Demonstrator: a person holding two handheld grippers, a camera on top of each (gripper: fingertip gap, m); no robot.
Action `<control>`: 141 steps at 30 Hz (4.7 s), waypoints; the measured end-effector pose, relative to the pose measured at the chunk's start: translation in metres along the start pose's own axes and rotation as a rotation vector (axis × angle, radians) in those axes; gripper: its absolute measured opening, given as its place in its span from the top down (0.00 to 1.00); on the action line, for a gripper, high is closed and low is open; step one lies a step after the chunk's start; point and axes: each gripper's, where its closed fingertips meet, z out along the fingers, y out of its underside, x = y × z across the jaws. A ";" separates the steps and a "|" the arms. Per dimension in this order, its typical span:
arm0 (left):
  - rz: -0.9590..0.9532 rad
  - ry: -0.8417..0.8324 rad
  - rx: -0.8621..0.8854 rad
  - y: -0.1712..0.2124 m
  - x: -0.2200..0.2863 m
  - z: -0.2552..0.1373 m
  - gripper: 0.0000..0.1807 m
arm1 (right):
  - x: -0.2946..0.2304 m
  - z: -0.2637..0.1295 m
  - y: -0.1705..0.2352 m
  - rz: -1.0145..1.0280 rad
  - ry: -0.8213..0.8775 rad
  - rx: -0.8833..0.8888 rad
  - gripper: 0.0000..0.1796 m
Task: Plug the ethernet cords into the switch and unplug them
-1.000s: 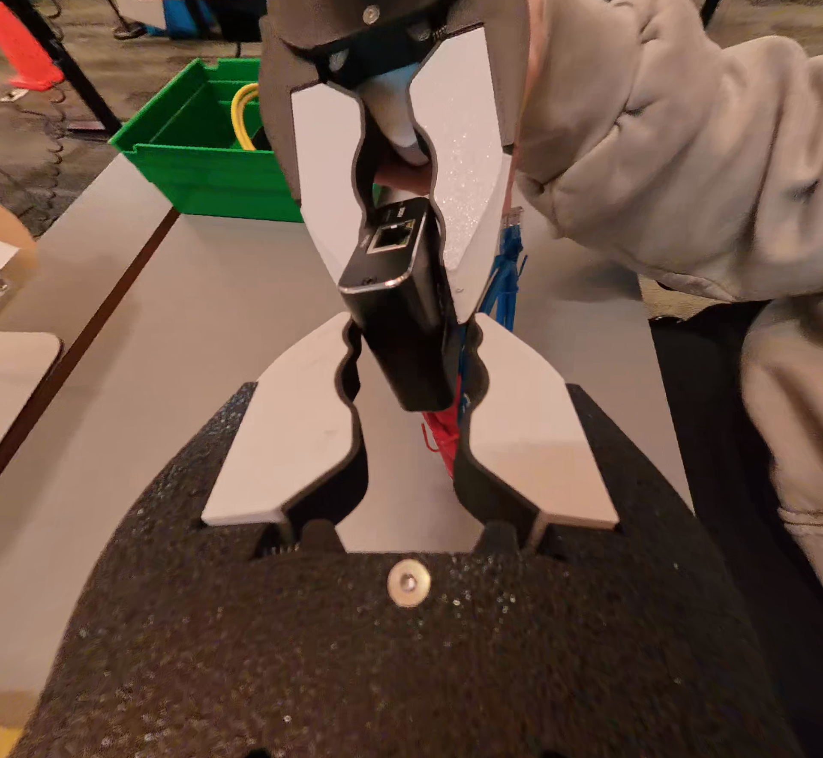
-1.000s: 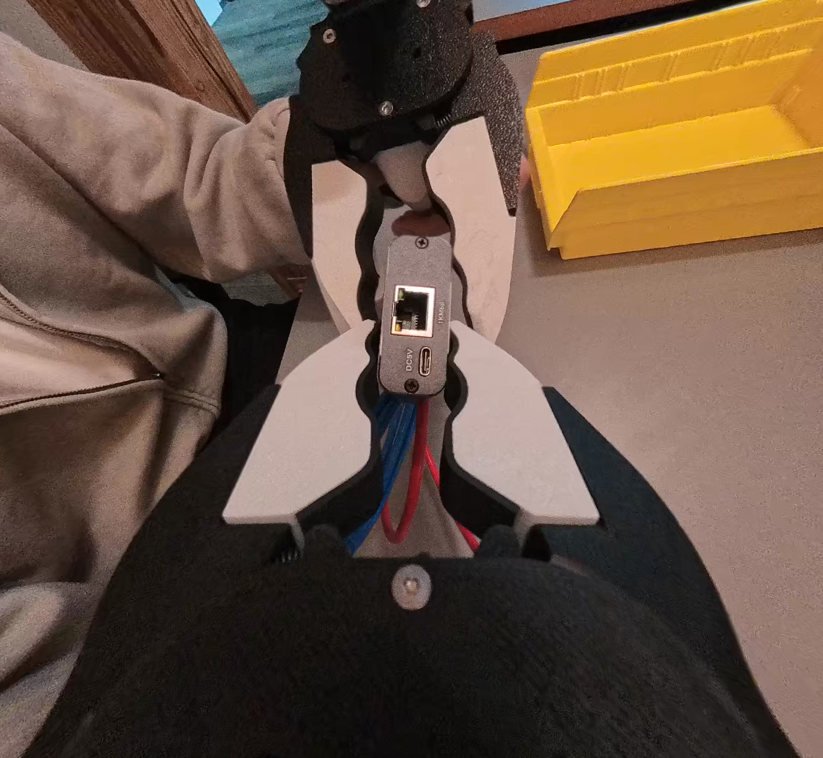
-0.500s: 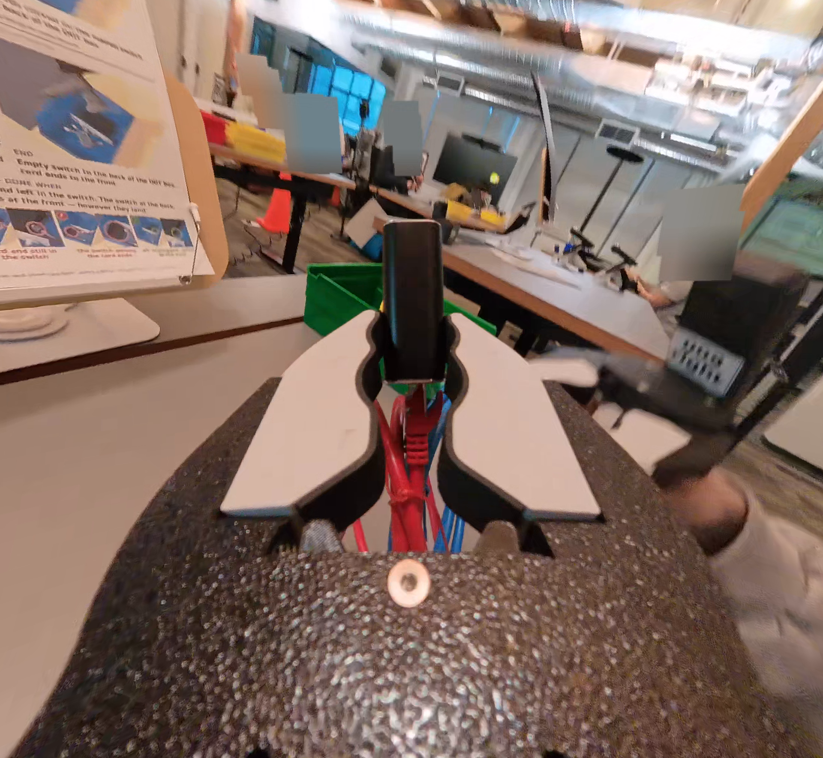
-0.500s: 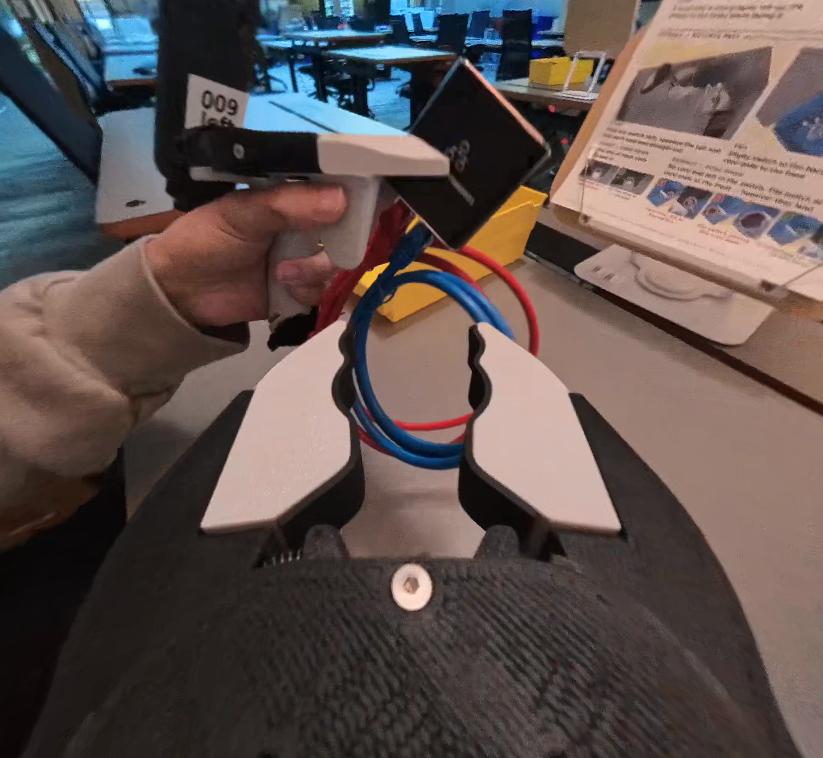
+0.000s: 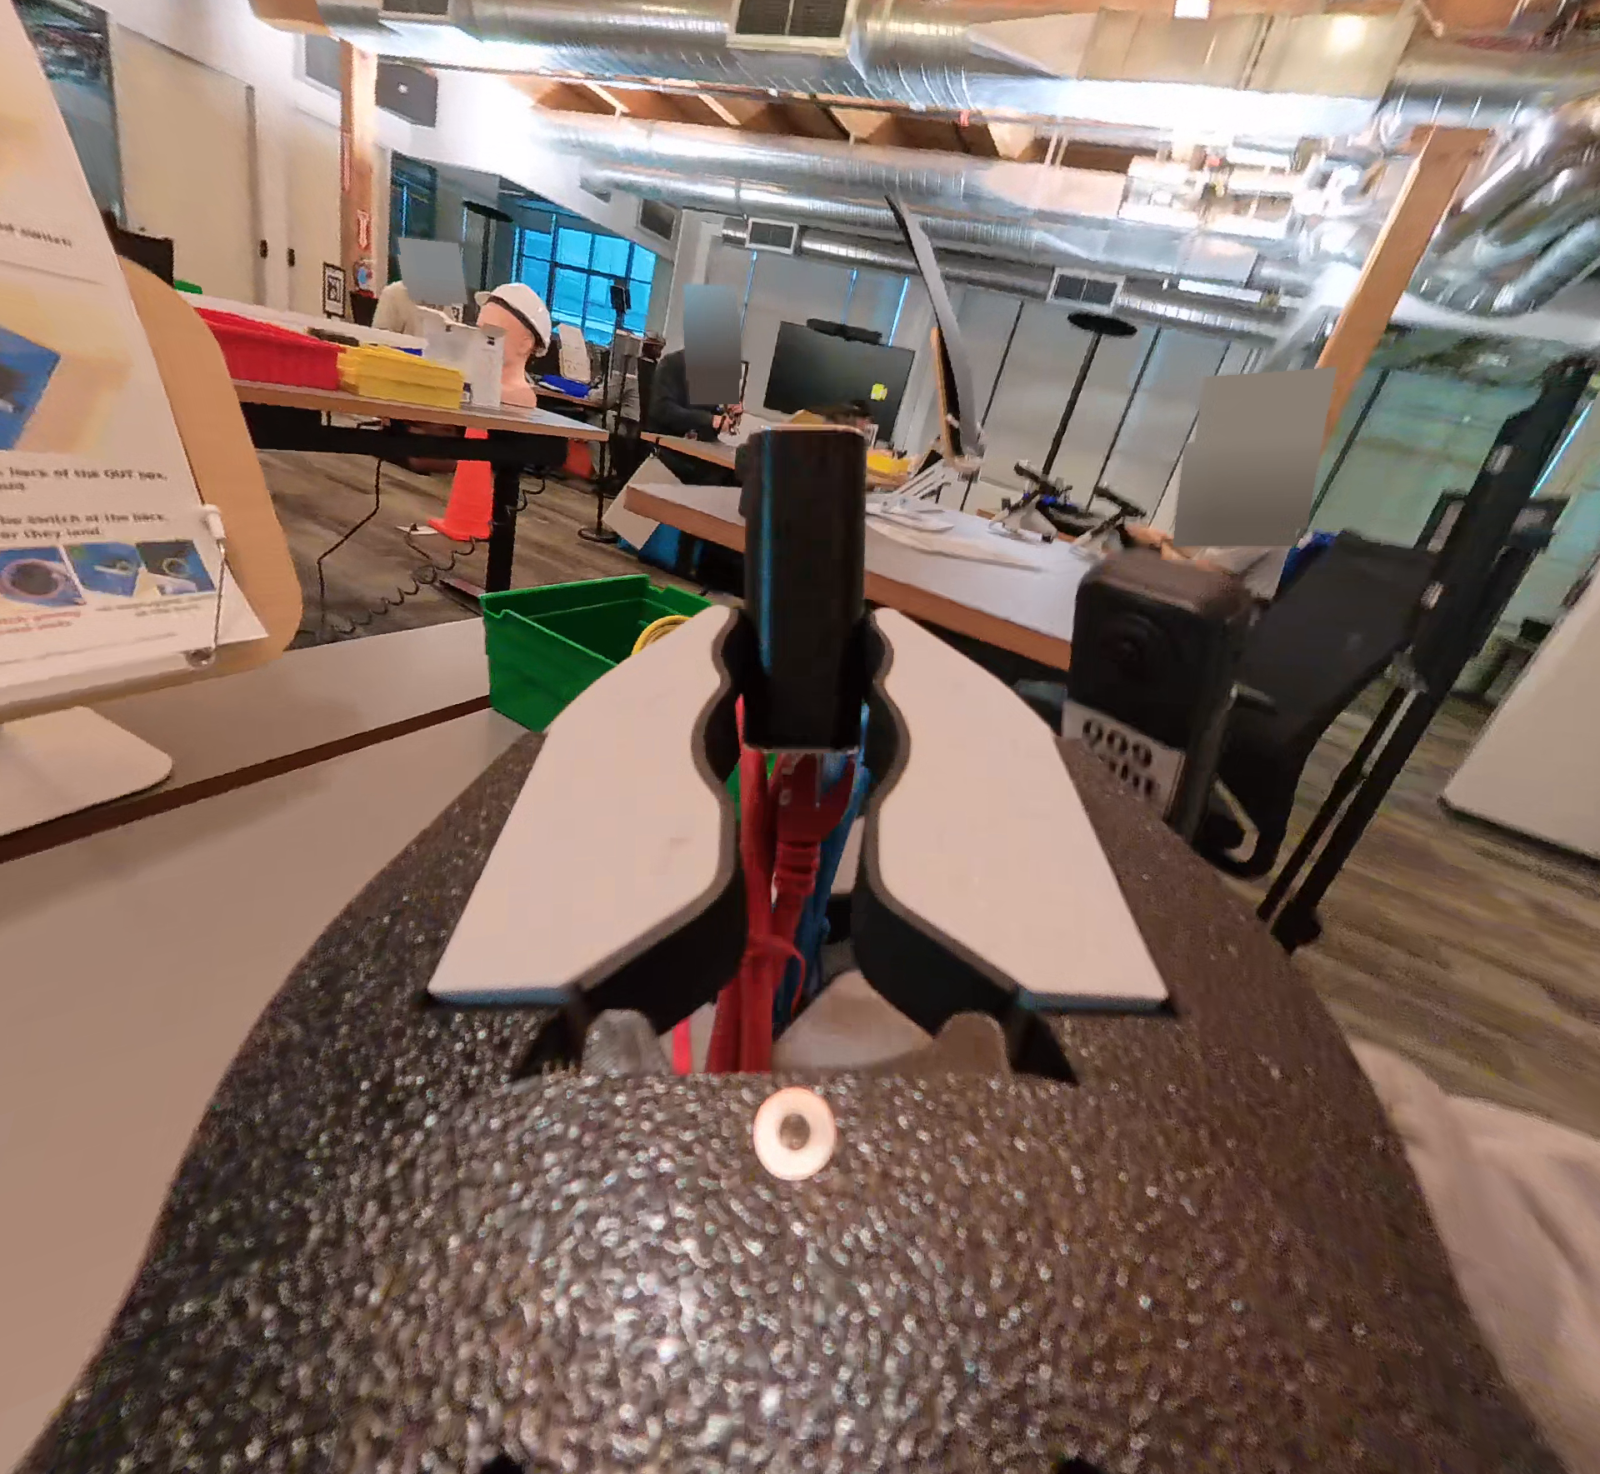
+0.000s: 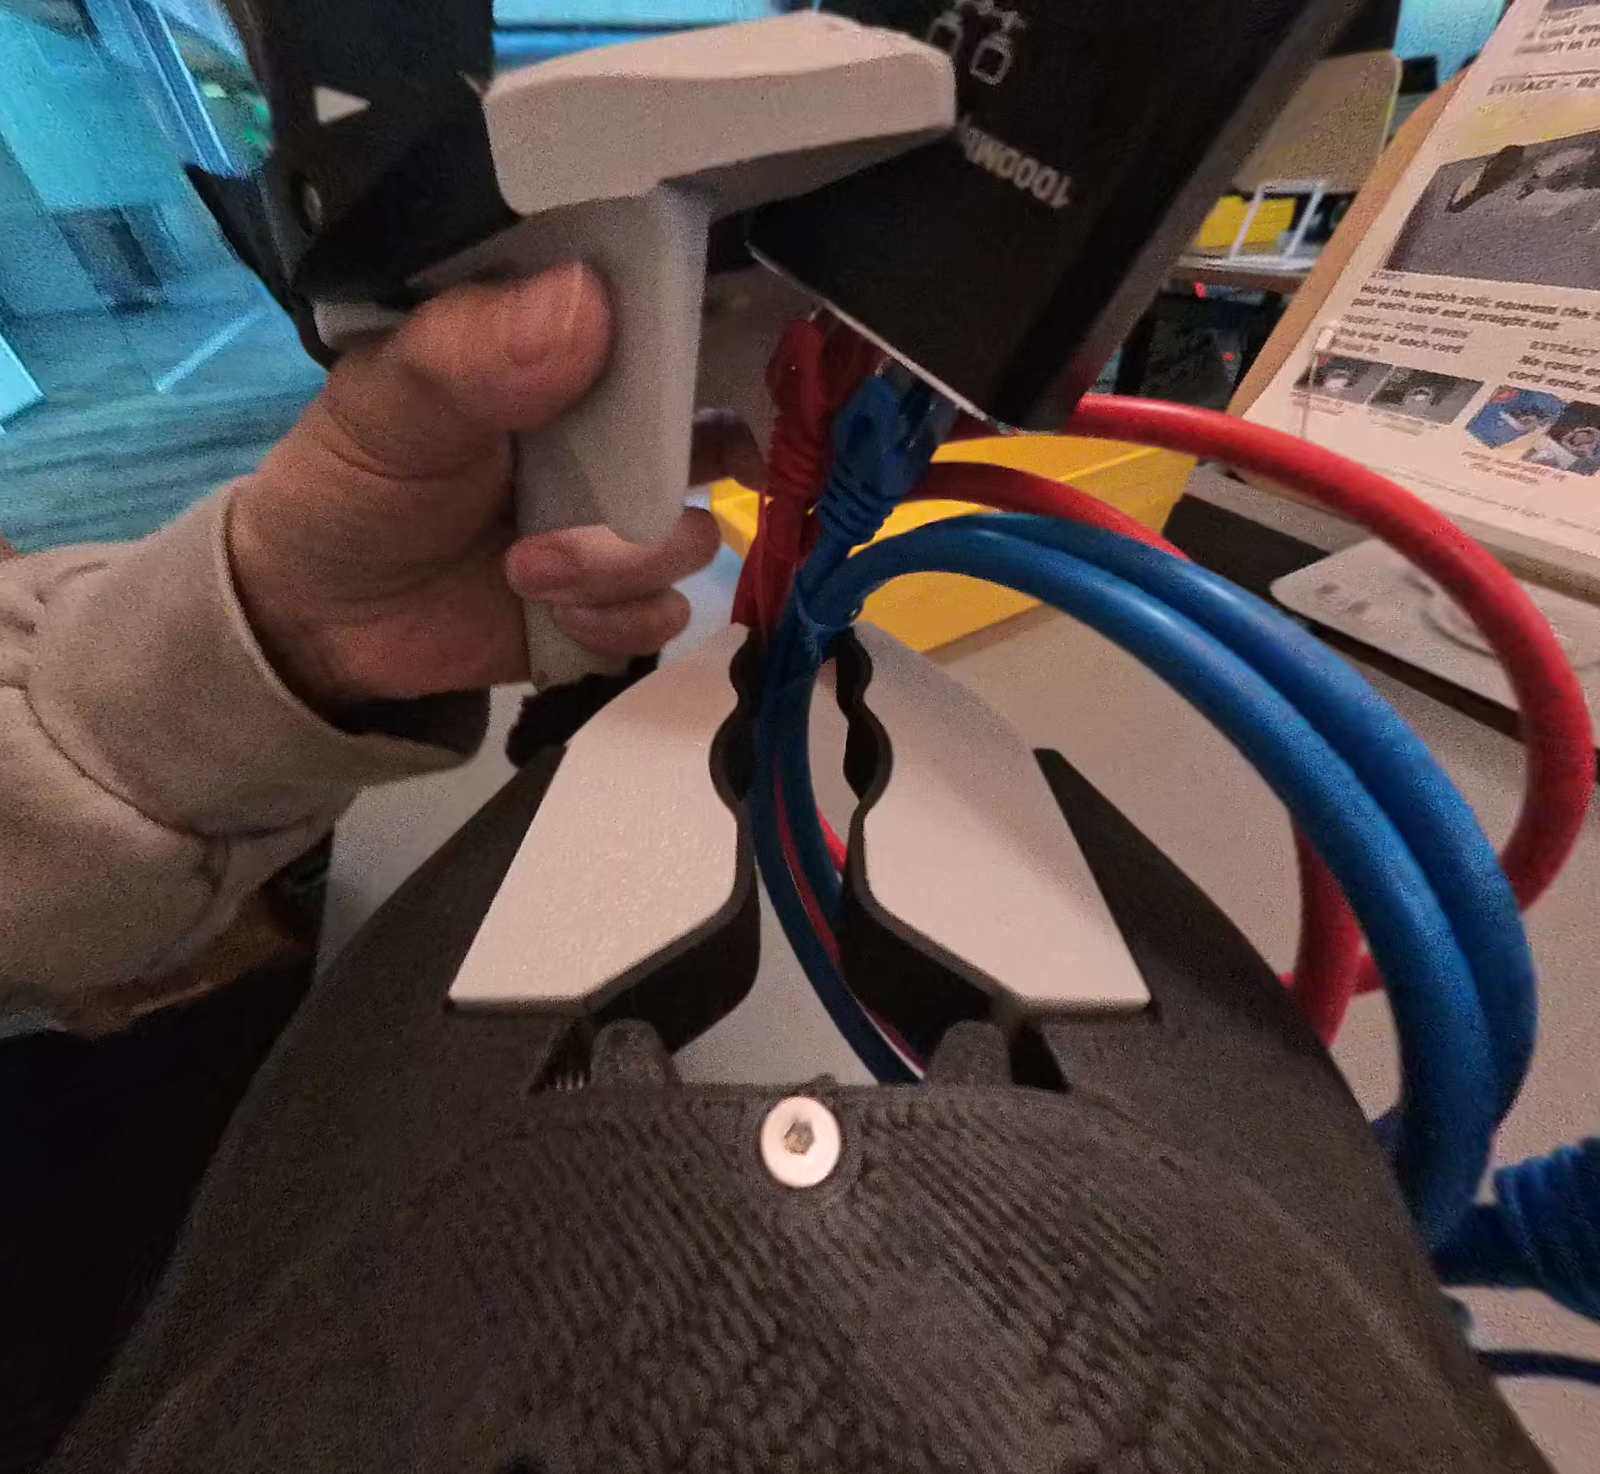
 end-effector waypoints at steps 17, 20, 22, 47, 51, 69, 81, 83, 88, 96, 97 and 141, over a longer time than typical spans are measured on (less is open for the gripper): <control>0.993 0.339 -0.816 0.063 0.031 -0.054 0.55 | 0.022 -0.102 0.059 -0.391 -0.453 -1.081 0.94; 1.061 0.392 -0.871 0.085 0.031 -0.050 0.54 | 0.017 -0.100 0.058 -0.376 -0.529 -1.115 0.94; 1.044 0.398 -0.888 0.096 0.027 -0.047 0.56 | 0.013 -0.098 0.053 -0.381 -0.565 -1.112 0.93; 0.827 0.117 -0.588 0.106 -0.001 -0.017 0.58 | 0.058 -0.099 0.036 -0.511 -0.437 -1.229 0.94; 0.831 0.027 -0.534 0.095 -0.011 -0.015 0.58 | 0.071 -0.086 0.021 -0.480 -0.345 -1.093 0.88; 0.752 -0.260 -0.138 0.049 -0.068 0.002 0.58 | 0.059 -0.023 -0.021 0.715 -0.193 0.393 0.90; 0.882 -0.291 -0.170 0.077 -0.092 0.001 0.58 | 0.081 0.000 0.008 0.965 -0.363 0.483 1.00; 0.916 -0.304 -0.190 0.079 -0.096 -0.001 0.58 | 0.082 0.005 0.014 0.986 -0.381 0.462 0.97; 0.898 -0.290 -0.216 0.089 -0.098 -0.002 0.58 | 0.083 0.013 0.022 0.993 -0.370 0.449 0.76; 0.900 -0.287 -0.221 0.098 -0.094 -0.001 0.58 | 0.080 0.015 0.029 0.947 -0.352 0.391 0.87; 0.896 -0.286 -0.219 0.099 -0.094 -0.001 0.58 | 0.079 0.015 0.030 0.935 -0.348 0.385 0.87; 0.902 -0.357 -0.212 0.105 -0.097 0.002 0.58 | 0.084 0.007 0.020 0.677 -0.265 0.464 0.88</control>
